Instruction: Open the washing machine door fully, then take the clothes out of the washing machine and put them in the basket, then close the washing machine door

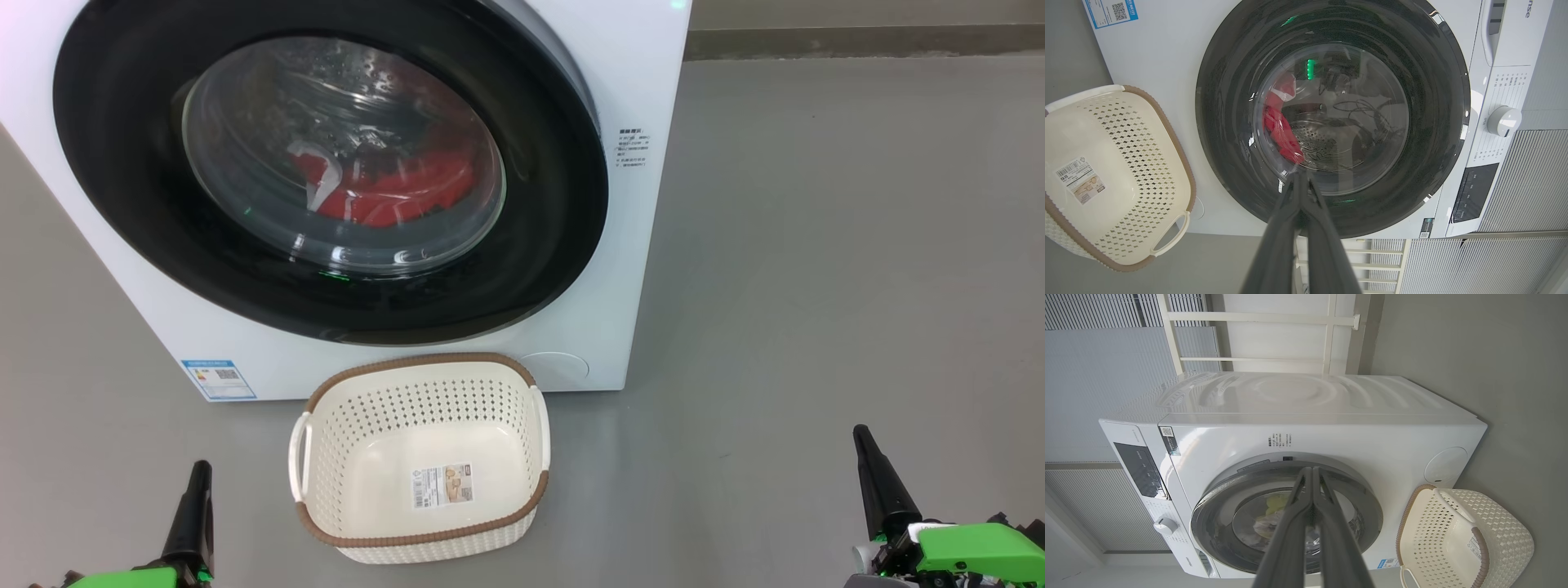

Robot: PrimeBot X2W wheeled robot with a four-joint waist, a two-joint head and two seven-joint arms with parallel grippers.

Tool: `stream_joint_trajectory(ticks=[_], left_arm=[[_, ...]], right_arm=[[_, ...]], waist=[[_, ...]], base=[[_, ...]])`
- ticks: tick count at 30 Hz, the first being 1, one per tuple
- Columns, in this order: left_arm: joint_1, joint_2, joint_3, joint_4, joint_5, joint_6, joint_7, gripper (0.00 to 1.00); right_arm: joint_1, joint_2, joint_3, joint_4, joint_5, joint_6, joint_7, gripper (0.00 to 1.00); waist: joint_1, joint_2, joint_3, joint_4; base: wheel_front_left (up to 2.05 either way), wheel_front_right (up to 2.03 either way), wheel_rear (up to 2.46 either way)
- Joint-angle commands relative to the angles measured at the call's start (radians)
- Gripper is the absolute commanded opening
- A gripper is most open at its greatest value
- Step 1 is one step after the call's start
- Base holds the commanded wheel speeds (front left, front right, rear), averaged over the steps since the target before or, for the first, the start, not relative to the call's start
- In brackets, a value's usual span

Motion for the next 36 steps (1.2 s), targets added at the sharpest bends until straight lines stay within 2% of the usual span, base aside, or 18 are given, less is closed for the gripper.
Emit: stream_joint_trajectory(ticks=[1, 14, 15, 21, 26, 30, 36], left_arm=[[-0.038, 0.016, 0.032, -0.026, -0.004, -0.003, 0.003, 0.00], [-0.038, 0.016, 0.032, -0.026, -0.004, -0.003, 0.003, 0.00], [0.000, 0.000, 0.000, 0.000, 0.000, 0.000, 0.000, 1.00], [0.026, -0.013, -0.006, 0.030, 0.004, 0.000, -0.005, 1.00], [0.028, -0.007, -0.012, 0.016, 0.018, 0.000, -0.020, 1.00], [0.030, 0.000, -0.019, 0.005, 0.034, 0.000, -0.033, 1.00], [0.030, 0.012, -0.022, -0.003, 0.088, 0.000, -0.048, 1.00]], right_arm=[[-0.046, -0.004, 0.024, -0.030, 0.005, -0.001, 0.007, 0.00], [-0.046, -0.004, 0.024, -0.030, 0.005, -0.001, 0.007, 0.00], [0.000, 0.000, 0.000, 0.000, 0.000, 0.000, 0.000, 1.00], [0.018, 0.007, 0.005, 0.039, -0.001, 0.000, -0.006, 1.00], [0.015, 0.004, 0.017, 0.036, -0.013, 0.000, -0.021, 1.00], [0.011, -0.003, 0.032, 0.033, -0.032, 0.000, -0.033, 1.00], [0.001, -0.018, 0.056, 0.030, -0.065, 0.000, -0.048, 1.00]], waist=[[0.0000, 0.0000, 0.000, 0.000], [0.0000, 0.0000, 0.000, 0.000], [0.0000, 0.0000, 0.000, 0.000], [0.0002, 0.0000, 0.001, 0.000], [0.0022, 0.0000, -0.001, 0.001], [0.0002, 0.0000, 0.001, 0.002], [0.0001, 0.0000, 0.003, 0.002]], base=[[0.00, 0.00, 0.00], [0.00, 0.00, 0.00], [0.00, 0.00, 0.00], [0.00, 0.00, 0.00], [0.00, 0.00, 0.00], [0.00, 0.00, 0.00], [0.00, 0.00, 0.00]])
